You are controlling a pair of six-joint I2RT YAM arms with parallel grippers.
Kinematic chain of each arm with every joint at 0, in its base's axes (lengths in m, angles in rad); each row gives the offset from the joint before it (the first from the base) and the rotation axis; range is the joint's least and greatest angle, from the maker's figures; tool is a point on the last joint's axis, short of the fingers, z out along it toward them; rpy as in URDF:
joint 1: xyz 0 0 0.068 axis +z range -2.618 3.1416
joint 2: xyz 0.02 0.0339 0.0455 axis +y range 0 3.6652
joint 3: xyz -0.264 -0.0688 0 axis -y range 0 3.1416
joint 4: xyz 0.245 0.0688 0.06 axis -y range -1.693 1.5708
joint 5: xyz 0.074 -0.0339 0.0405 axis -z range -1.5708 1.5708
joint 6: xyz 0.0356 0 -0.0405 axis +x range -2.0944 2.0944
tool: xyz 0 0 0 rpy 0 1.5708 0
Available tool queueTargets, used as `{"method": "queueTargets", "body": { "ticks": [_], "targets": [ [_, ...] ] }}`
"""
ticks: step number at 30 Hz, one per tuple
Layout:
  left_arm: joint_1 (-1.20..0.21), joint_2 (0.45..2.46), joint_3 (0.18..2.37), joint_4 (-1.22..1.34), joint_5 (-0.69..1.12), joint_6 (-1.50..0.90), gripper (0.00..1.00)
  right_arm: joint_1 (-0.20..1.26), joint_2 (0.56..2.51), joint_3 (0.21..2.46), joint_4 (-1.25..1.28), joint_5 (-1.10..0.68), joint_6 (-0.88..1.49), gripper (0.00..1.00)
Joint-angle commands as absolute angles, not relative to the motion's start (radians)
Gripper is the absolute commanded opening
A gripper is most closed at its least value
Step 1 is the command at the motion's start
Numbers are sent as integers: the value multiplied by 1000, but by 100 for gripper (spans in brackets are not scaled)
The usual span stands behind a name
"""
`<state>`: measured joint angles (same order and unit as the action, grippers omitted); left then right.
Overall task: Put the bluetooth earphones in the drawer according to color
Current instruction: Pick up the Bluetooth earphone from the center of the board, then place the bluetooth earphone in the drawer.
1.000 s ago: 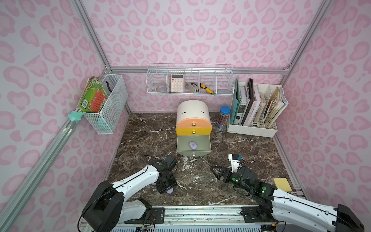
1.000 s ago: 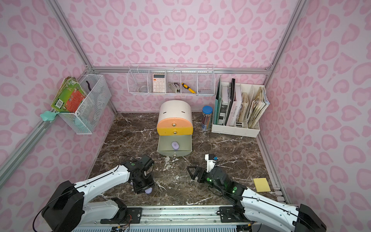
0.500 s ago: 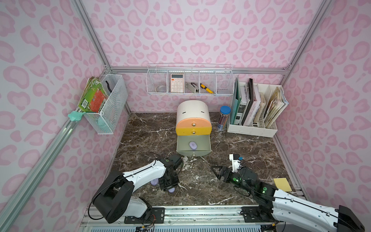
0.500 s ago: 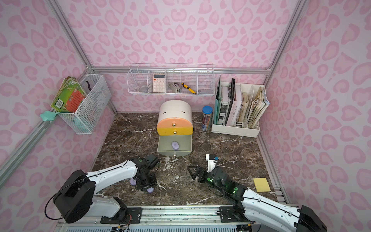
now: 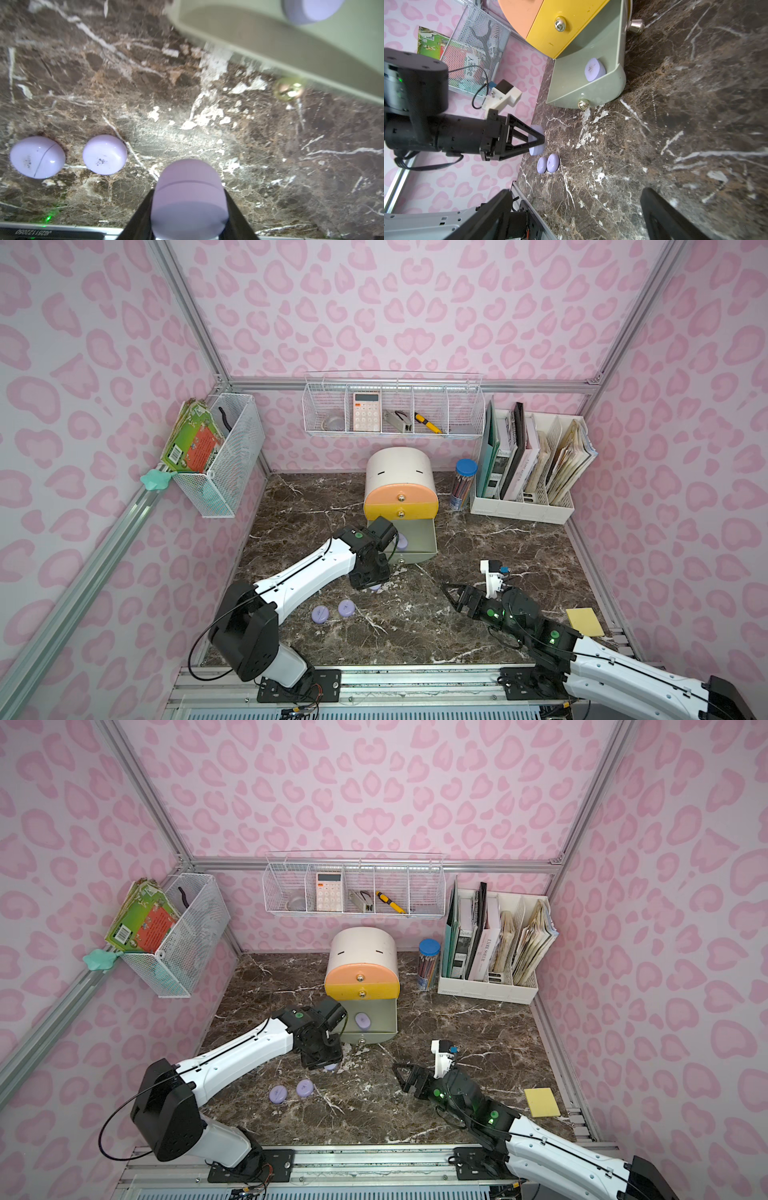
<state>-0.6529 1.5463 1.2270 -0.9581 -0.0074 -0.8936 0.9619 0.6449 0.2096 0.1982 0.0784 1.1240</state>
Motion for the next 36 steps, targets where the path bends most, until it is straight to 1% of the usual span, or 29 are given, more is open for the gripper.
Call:
{"method": "queueTargets", "body": {
  "ticks": [1,7,11,18,24,31,34,36],
  "targets": [
    [-651,1602,1332,-1014,-69,-831,28,955,629,200,175,82,1133,99],
    [-637,1724,1535,-1016,-114,-777,28,929,585,186,153,71,1134,99],
    [-628,1788,1621,-999,-144,-753,28,916,558,178,140,59,1135,99],
    [-618,1863,1654,-914,-151,-724,29,902,534,155,145,41,1143,99],
    [-618,1883,1638,-839,-143,-713,31,902,538,140,164,31,1147,99],
    [-617,1913,1640,-820,-127,-711,32,902,540,134,169,28,1150,98],
    [-616,1913,1635,-814,-114,-713,36,901,545,135,175,27,1149,99],
    [-618,1911,1638,-819,-104,-713,47,901,550,137,176,25,1149,99]
  ]
}}
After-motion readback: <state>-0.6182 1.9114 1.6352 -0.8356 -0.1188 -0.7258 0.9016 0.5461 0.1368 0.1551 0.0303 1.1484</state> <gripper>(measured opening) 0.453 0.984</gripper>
